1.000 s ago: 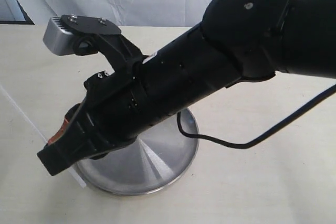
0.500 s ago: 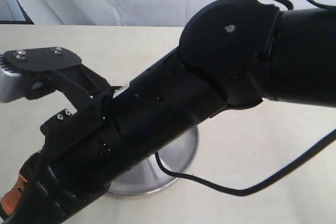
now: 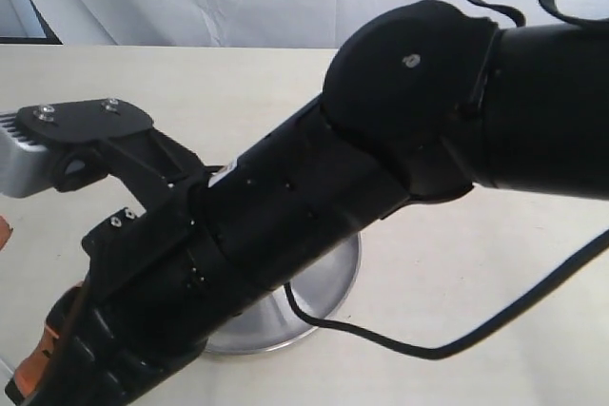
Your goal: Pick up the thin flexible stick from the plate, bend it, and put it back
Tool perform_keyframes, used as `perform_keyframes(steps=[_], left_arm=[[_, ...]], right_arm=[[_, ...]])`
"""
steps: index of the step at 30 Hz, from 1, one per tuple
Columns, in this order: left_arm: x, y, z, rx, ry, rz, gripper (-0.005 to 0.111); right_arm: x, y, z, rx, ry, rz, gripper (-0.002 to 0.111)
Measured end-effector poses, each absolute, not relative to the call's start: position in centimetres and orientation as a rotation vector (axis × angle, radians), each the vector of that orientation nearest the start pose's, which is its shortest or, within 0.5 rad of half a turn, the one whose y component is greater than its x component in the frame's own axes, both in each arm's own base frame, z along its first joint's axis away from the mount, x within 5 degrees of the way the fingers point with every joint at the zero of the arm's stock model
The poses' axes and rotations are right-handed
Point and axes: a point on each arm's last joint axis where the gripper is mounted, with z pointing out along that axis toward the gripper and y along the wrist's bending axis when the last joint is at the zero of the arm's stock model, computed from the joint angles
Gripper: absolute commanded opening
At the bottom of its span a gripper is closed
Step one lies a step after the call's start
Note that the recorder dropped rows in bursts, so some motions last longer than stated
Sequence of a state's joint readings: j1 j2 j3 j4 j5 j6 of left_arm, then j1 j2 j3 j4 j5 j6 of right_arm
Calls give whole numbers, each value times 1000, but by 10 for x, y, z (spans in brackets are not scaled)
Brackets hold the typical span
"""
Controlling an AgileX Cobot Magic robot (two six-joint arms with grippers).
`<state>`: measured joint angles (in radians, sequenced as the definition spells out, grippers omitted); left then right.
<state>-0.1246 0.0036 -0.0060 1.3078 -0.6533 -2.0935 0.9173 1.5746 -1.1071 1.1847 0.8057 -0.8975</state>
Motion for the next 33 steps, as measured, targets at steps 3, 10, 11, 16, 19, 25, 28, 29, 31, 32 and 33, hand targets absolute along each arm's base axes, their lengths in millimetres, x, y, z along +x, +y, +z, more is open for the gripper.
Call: perform_keyframes(steps=[3, 10, 11, 16, 19, 25, 28, 29, 31, 32, 33], left_arm=[[29, -58, 227, 78, 1453, -1200, 0], [28, -58, 232, 46, 1416, -1270, 0], [28, -57, 233, 37, 1406, -1285, 0], [26, -57, 235, 17, 1374, -1339, 0], [26, -58, 236, 19, 1368, -1353, 0], [26, -58, 235, 14, 1360, -1370, 0], [26, -57, 236, -2, 1351, -1380, 0], [26, -57, 236, -9, 1344, -1385, 0], [27, -56, 235, -23, 1346, -1378, 0], [27, -56, 236, -28, 1344, -1377, 0], [28, -55, 235, -38, 1342, -1380, 0]], right_arm=[[152, 299, 285, -1310, 2127, 1356, -1], [153, 299, 285, -1314, 2120, 1321, 2], [154, 299, 285, -1312, 2119, 1310, 8], [160, 300, 286, -1249, 2098, 1240, 56], [164, 300, 286, -1211, 2091, 1210, 64], [166, 306, 277, -1190, 2131, 1240, 37], [166, 312, 264, -1207, 2173, 1252, 19], [166, 313, 261, -1209, 2185, 1250, 10], [165, 316, 255, -1229, 2197, 1256, -1], [165, 316, 255, -1237, 2192, 1258, -1], [163, 317, 255, -1245, 2185, 1259, -1]])
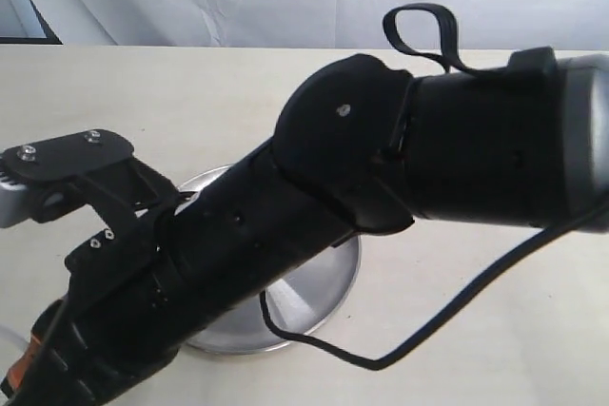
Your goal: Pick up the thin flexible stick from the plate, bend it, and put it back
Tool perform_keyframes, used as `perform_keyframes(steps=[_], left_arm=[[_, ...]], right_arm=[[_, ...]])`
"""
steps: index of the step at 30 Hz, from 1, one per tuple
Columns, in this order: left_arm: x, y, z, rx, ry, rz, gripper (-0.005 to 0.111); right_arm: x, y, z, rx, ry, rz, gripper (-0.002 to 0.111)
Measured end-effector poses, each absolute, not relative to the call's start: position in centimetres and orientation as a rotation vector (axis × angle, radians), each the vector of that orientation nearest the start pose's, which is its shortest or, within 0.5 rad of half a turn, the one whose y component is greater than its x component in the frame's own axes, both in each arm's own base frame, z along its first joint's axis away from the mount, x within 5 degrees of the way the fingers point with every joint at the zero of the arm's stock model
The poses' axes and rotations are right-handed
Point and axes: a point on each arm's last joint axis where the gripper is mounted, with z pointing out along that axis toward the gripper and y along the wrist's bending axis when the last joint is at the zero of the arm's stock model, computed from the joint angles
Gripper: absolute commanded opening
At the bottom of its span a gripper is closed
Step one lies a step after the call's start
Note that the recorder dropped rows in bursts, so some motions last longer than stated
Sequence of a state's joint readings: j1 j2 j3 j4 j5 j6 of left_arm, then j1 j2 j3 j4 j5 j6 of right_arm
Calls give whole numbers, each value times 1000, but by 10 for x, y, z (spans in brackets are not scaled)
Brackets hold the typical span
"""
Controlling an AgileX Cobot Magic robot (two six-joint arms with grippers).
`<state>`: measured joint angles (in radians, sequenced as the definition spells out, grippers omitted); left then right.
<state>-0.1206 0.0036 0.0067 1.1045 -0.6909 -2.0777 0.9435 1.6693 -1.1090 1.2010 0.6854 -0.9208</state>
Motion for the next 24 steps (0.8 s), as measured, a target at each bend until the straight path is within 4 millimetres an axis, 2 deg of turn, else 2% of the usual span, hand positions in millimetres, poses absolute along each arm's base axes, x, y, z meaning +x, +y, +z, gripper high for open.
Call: perform_keyframes(steps=[7, 14, 18, 20, 22, 24], left_arm=[[29, -53, 237, -91, 1316, -1402, 0], [31, -52, 236, -106, 1326, -1378, 2], [32, -51, 235, -123, 1336, -1359, 20], [32, -51, 235, -127, 1340, -1355, 36], [33, -50, 234, -133, 1343, -1348, 47], [34, -49, 234, -147, 1346, -1341, 51]], right_arm=[[172, 319, 257, -1202, 2133, 1177, -1], [170, 319, 257, -1217, 2134, 1188, -1], [167, 318, 257, -1254, 2131, 1197, -1], [168, 316, 259, -1271, 2124, 1183, -1], [168, 313, 261, -1278, 2118, 1166, -1], [168, 311, 264, -1280, 2116, 1156, -1]])
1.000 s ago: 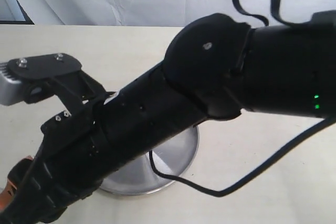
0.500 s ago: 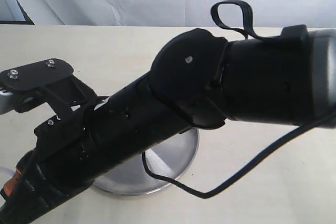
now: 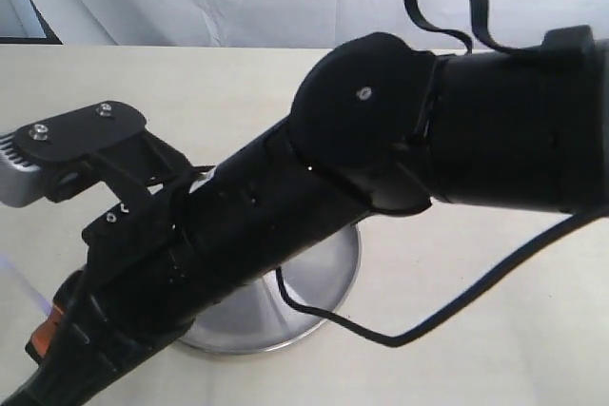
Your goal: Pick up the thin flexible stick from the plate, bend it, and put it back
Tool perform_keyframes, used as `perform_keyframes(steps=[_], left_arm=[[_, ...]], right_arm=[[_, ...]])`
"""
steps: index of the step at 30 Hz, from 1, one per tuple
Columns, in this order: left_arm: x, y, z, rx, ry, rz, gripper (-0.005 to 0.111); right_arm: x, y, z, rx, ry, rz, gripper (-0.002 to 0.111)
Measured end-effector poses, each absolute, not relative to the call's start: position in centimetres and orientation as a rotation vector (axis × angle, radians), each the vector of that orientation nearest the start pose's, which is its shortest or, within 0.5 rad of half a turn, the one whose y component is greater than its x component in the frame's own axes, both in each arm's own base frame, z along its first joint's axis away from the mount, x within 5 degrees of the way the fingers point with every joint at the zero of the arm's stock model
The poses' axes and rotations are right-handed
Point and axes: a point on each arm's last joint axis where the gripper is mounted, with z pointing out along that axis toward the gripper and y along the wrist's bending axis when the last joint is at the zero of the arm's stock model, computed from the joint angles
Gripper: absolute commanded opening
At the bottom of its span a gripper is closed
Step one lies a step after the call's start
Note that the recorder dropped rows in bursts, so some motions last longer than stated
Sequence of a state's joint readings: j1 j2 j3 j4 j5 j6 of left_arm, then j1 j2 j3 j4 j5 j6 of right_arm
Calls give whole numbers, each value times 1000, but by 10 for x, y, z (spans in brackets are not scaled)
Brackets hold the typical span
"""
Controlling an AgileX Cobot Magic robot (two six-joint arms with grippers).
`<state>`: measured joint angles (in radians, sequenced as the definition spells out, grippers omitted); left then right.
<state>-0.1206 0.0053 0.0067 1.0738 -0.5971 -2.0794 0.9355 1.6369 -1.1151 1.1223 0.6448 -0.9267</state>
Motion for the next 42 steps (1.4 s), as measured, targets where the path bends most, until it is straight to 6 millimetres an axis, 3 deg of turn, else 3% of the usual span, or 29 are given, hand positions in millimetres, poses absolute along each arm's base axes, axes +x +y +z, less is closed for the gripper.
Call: perform_keyframes(steps=[10, 17, 23, 32, 42], left_arm=[[37, -46, 232, -195, 1355, -1306, 38], [37, -46, 232, -191, 1359, -1302, 0], [36, -49, 231, -118, 1393, -1254, 0], [36, -50, 229, -72, 1424, -1191, 0], [36, -47, 232, -119, 1381, -1224, 0]], right_arm=[[160, 308, 266, -1359, 2135, 1197, -1], [156, 307, 265, -1407, 2146, 1226, -1], [151, 304, 265, -1441, 2158, 1263, -1], [140, 292, 292, -1462, 2076, 1307, -1], [146, 296, 276, -1483, 2130, 1245, -1]])
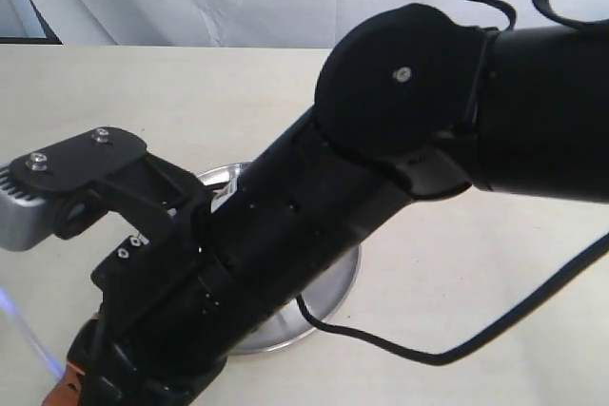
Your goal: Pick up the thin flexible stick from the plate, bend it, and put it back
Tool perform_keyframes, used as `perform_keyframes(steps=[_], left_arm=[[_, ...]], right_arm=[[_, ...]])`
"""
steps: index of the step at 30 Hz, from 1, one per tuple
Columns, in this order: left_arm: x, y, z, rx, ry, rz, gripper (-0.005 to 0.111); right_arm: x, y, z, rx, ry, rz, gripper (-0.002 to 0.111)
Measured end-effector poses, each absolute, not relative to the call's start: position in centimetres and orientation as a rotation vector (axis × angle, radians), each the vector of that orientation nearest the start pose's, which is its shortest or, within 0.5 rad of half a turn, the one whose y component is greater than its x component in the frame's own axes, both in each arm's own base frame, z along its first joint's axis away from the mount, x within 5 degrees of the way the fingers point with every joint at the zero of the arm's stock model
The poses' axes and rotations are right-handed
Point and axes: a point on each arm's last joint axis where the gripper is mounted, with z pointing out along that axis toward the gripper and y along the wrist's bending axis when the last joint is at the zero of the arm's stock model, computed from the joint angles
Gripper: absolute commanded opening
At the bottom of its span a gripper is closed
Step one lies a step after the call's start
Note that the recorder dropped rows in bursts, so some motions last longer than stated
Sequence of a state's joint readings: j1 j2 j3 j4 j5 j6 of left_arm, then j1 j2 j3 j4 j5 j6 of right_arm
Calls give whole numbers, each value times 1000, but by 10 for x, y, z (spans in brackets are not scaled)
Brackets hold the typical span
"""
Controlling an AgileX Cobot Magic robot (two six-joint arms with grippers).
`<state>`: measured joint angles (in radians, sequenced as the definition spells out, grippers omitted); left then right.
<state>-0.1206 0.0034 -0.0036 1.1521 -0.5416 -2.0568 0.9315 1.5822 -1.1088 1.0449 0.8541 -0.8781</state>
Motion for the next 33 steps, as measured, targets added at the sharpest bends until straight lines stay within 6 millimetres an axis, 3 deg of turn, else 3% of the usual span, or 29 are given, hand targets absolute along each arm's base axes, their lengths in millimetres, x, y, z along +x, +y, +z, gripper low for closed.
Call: perform_keyframes(steps=[6, 19, 22, 27, 30, 33], left_arm=[[37, -46, 234, -149, 1362, -1233, 0], [36, -48, 230, -34, 1395, -1122, 2], [36, -48, 231, -55, 1382, -1144, 16], [39, -44, 231, -112, 1383, -1112, 53], [41, -42, 230, -142, 1381, -1103, 60], [42, -40, 230, -160, 1383, -1093, 60]], right_arm=[[146, 297, 279, -1467, 2132, 1267, -1], [142, 294, 283, -1490, 2140, 1330, -1], [143, 293, 282, -1493, 2136, 1293, -1], [143, 291, 280, -1522, 2155, 1249, -1], [143, 291, 279, -1526, 2159, 1234, -1], [147, 291, 278, -1494, 2172, 1191, -1]])
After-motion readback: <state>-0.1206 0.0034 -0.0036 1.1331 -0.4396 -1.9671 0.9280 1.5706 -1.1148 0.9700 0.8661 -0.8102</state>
